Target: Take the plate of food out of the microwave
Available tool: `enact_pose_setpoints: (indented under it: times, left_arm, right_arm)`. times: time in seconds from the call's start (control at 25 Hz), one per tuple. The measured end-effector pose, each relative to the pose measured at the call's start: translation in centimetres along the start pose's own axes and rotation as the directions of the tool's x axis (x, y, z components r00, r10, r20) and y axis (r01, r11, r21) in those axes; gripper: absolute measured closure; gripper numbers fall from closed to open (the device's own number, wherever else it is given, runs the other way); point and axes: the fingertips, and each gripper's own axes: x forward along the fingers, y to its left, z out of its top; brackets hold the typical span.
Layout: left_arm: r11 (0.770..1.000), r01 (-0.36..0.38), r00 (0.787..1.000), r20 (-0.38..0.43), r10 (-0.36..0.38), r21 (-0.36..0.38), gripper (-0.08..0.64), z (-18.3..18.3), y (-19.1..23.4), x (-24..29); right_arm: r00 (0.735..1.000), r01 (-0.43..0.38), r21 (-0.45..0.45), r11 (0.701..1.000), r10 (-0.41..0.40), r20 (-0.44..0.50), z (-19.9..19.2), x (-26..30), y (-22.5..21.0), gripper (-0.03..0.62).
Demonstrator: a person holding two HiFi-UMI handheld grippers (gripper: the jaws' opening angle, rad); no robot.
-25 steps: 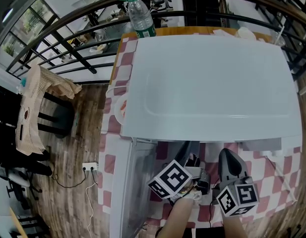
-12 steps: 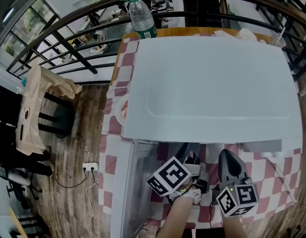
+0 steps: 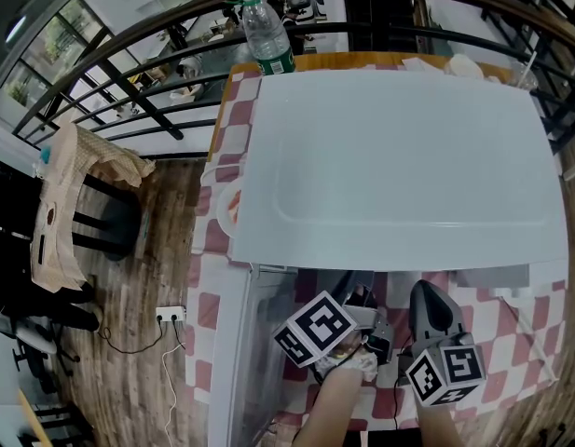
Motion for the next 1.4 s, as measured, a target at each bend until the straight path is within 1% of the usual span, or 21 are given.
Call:
enact_pose_setpoints:
  times: [0.08,0.16,0.28,0.4,0.56,0.88,1.04,1.16,1.2,1.4]
  left_arm:
    - [1.0,-0.013,1.0,0.002,0.013,0.002,0.529,-0.1,0.3,-0.1]
    - [1.0,-0.019,1.0,0.002,0.018,0.013,0.549,-0.2,0.4,-0.2]
    - [1.0,-0.021,1.0,0.001,0.021,0.018,0.549,-0.6,0.6,-0.6]
    - [1.0,-0.008,1.0,0.012,0.008,0.006,0.55,-0.6,0.7,-1.2]
    - [1.0,0.006,1.0,0.006,-0.006,0.016,0.555,-0.5,0.3,-1.2]
    - [0.999,-0.025,1.0,-0.012,0.025,0.038,0.51,0.4,0.1,-0.9]
    - [0.999,-0.023,1.0,-0.016,0.023,0.041,0.471,0.5,0.1,-0.6]
    - [0.999,-0.024,0.999,-0.024,0.025,0.043,0.458,0.4,0.0,-0.4]
    - [0.999,-0.026,0.999,-0.026,0.027,0.044,0.44,0.4,0.0,-0.3]
    - [0.997,-0.041,0.998,-0.035,0.044,0.058,0.433,0.4,0.0,-0.1]
  right_arm:
    - [1.0,-0.002,-0.001,1.0,0.002,0.0,0.0,0.0,0.1,0.598]
    - [1.0,-0.004,0.002,1.0,0.004,0.001,-0.1,0.0,0.0,0.598]
    - [1.0,-0.003,-0.001,1.0,0.003,-0.004,-0.1,0.0,0.0,0.598]
    - [1.0,-0.006,-0.001,1.0,0.006,-0.002,-0.1,0.0,0.2,0.598]
    - [1.0,-0.01,0.001,1.0,0.01,-0.003,-0.2,0.1,0.2,0.598]
    - [1.0,-0.014,-0.002,1.0,0.014,-0.001,-0.1,0.2,0.5,0.598]
    - [1.0,-0.012,-0.004,1.0,0.012,-0.005,0.0,0.2,0.5,0.598]
    - [1.0,-0.012,-0.004,1.0,0.012,-0.007,-0.1,0.3,0.4,0.598]
    - [1.0,-0.013,-0.001,1.0,0.013,-0.005,-0.2,0.3,0.4,0.598]
    - [1.0,-0.018,-0.001,1.0,0.018,-0.007,-0.2,0.5,0.5,0.598]
